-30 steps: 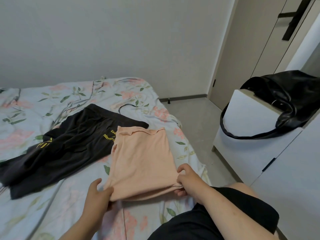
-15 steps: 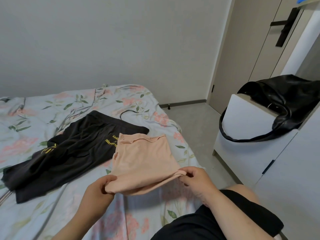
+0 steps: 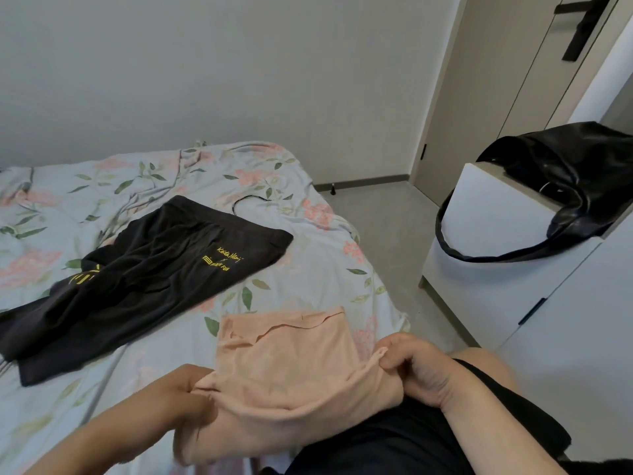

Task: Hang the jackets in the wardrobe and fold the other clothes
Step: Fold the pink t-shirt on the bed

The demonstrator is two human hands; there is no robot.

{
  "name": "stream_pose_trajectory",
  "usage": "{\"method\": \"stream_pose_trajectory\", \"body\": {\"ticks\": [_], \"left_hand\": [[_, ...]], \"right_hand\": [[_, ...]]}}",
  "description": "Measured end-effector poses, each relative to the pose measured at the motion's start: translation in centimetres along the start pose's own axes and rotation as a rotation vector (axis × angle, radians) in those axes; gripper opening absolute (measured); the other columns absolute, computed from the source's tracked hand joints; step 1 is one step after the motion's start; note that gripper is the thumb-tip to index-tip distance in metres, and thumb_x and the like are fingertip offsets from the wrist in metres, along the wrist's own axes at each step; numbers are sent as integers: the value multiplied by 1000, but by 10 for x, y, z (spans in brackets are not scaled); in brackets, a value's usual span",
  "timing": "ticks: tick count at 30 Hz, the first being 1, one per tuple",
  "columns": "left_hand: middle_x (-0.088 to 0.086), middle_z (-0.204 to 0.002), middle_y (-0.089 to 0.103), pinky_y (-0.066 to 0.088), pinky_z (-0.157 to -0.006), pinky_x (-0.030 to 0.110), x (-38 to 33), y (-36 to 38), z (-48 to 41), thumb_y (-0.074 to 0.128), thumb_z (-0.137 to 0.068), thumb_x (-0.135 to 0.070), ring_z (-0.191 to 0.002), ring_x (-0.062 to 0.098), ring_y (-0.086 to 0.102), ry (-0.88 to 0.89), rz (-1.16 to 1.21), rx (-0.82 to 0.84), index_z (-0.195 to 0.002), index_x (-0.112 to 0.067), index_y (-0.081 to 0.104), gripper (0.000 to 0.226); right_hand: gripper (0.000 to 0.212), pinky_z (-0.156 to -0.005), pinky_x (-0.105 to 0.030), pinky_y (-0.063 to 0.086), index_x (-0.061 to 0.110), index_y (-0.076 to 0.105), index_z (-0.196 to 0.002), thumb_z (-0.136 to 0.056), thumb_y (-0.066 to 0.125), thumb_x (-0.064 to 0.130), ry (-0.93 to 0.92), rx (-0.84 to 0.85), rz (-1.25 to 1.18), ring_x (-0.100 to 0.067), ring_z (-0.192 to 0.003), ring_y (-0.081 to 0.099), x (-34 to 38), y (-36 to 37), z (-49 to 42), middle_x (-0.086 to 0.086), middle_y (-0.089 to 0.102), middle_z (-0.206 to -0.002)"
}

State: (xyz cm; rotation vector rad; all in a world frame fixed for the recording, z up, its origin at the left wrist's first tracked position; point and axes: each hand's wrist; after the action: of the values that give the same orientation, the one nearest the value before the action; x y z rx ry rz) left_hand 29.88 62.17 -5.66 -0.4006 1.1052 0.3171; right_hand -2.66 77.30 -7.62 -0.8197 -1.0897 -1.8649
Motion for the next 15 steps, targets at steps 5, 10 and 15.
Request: {"method": "stream_pose_trajectory", "body": {"ticks": [5,10,15], "left_hand": [[33,-101,68,45,-78,38,22,-8,-25,66,-64,-14,-88,37,65,-122,249,-166,-97,6,71,38],[33,-92,64,38,-70,38,47,-11,-60,69,-80,-29,-72,25,55,-155,136,-540,-87,3,66,33],[6,-60,60,38,-59,34,54,-16,-99,54,-92,-33,-61,23,50,-216,-128,-816,-63,-6,56,39]], "right_hand": [[13,-82,-37,49,2,75,-94,-85,67,6,70,-129,130,-27,-91,66,-6,-11,-27,-18,72,-99],[35,-53,-23,40,23,50,-59,-87,67,37,2,-395,595,-10,-56,49,-13,-7,-70,4,55,-61],[49,-52,-27,29,24,32,-52,-91,60,29,-47,-486,766,-14,-50,35,-16,-4,-122,7,37,-50]]}}
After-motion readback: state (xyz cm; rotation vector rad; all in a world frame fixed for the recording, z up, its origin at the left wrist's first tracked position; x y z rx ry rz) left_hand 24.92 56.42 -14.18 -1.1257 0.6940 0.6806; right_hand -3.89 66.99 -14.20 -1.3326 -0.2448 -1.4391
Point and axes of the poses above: each hand's wrist, its own z-axis away from the middle knuckle, its own y-axis out of the palm, x = y × z
